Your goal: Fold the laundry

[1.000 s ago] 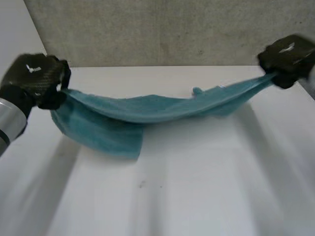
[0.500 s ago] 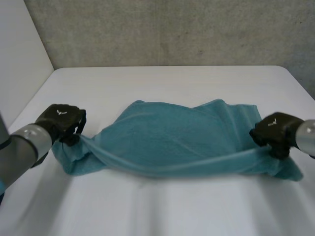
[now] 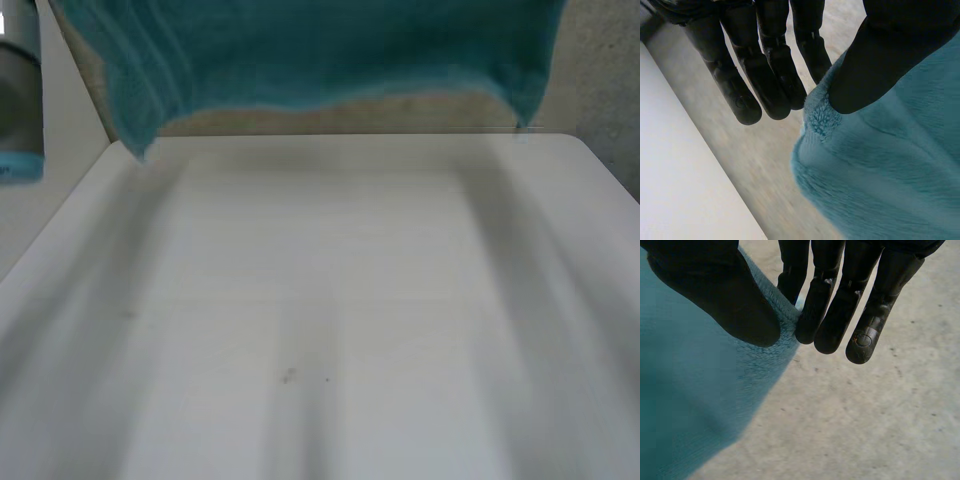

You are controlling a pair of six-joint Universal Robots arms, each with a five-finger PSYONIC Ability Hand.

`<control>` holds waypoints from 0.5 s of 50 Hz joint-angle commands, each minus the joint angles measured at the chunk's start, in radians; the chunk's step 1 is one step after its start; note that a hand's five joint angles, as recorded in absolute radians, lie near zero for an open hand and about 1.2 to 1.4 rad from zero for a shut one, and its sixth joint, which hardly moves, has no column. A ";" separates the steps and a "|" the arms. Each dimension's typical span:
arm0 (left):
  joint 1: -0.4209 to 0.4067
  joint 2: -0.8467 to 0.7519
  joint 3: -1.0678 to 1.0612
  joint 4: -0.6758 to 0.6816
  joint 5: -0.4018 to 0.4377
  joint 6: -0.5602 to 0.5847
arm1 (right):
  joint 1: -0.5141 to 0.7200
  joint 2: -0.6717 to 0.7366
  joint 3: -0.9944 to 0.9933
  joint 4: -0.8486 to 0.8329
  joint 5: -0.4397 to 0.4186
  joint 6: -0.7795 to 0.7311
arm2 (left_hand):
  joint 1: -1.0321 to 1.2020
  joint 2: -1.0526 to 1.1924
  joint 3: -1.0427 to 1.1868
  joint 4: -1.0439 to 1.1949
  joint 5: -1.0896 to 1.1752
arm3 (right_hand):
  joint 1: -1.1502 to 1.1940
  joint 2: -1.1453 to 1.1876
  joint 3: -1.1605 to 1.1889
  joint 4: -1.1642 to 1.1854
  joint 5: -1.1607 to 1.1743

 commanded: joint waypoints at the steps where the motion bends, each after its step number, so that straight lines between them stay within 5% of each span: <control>1: 0.027 0.042 -0.357 -0.034 0.005 -0.039 | -0.007 -0.108 0.472 -0.073 -0.118 -0.028 | 0.271 0.198 0.201 0.200 0.251 | 0.428 0.218 0.216 0.205 0.228; 12: 0.053 0.040 -0.709 -0.031 0.083 -0.035 | -0.007 -0.085 0.872 -0.071 -0.184 -0.094 | 0.271 0.198 0.201 0.200 0.251 | 0.428 0.218 0.216 0.205 0.228; 22: 0.067 0.046 -0.780 -0.033 0.099 -0.033 | -0.021 -0.004 0.963 -0.067 -0.187 -0.119 | 0.271 0.198 0.201 0.200 0.251 | 0.420 0.210 0.208 0.197 0.221; 25: 0.070 0.048 -0.780 -0.033 0.099 -0.033 | -0.056 -0.011 0.969 -0.073 -0.192 -0.108 | 0.271 0.198 0.201 0.200 0.251 | 0.198 -0.012 -0.015 -0.025 -0.002</control>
